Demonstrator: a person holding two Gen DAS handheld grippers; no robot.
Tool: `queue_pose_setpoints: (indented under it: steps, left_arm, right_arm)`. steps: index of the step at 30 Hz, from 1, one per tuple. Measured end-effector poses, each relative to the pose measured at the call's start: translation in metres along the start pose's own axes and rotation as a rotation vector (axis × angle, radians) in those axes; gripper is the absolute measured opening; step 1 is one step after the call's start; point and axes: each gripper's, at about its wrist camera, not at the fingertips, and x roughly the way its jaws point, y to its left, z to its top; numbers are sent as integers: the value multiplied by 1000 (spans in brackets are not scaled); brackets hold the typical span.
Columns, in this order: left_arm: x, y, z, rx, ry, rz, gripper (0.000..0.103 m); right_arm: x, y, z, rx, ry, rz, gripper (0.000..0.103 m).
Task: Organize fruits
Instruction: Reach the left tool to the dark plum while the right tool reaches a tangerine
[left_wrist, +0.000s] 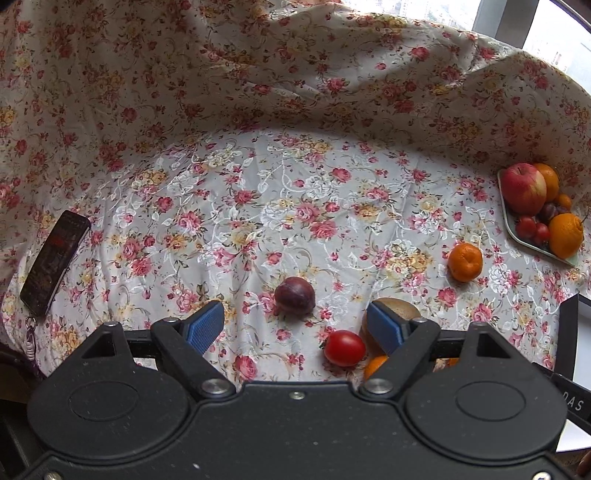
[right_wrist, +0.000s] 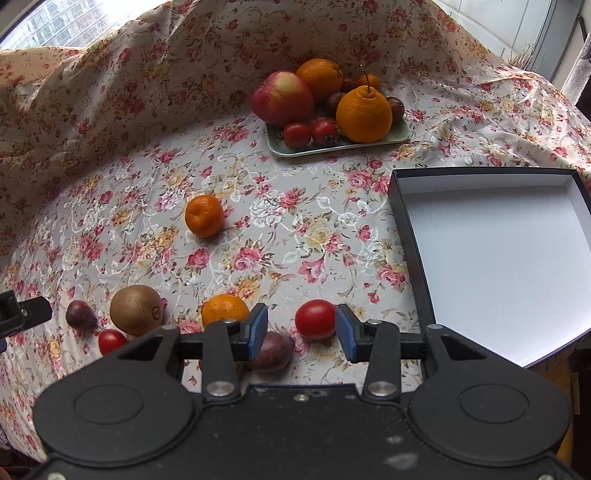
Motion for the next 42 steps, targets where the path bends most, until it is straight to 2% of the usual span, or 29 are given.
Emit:
queue_pose_setpoints:
  steps: [7,12,17,24,28,31,35,42]
  left_arm:
    - [16,19,18,37,14,46,79]
    - [27,28,36,-2,30,33,79]
    - [41,26,35,19,52,29,79]
    - [62,18,27,68,118,-4,79]
    - [68,14,28,54,136,-23,79]
    - [73,11,28,51,148,-31,79]
    - [83,8,26,53,169,-26,79]
    - [95,7,26,41,204,-32,79]
  right_arm:
    - [7,28,1,-54,47,38,43]
    - [11,44,12,-75,56,50,43]
    - [21,57,26,-72,46,62,43]
    - [39,53,24,-91,96,56,43]
    - [43,41,28,-72,100,29,43]
    - [47,34,30,-48,118,46,43]
    - [54,37,28,-50,151,69,43]
    - [71,45,24,-72,199,50,43]
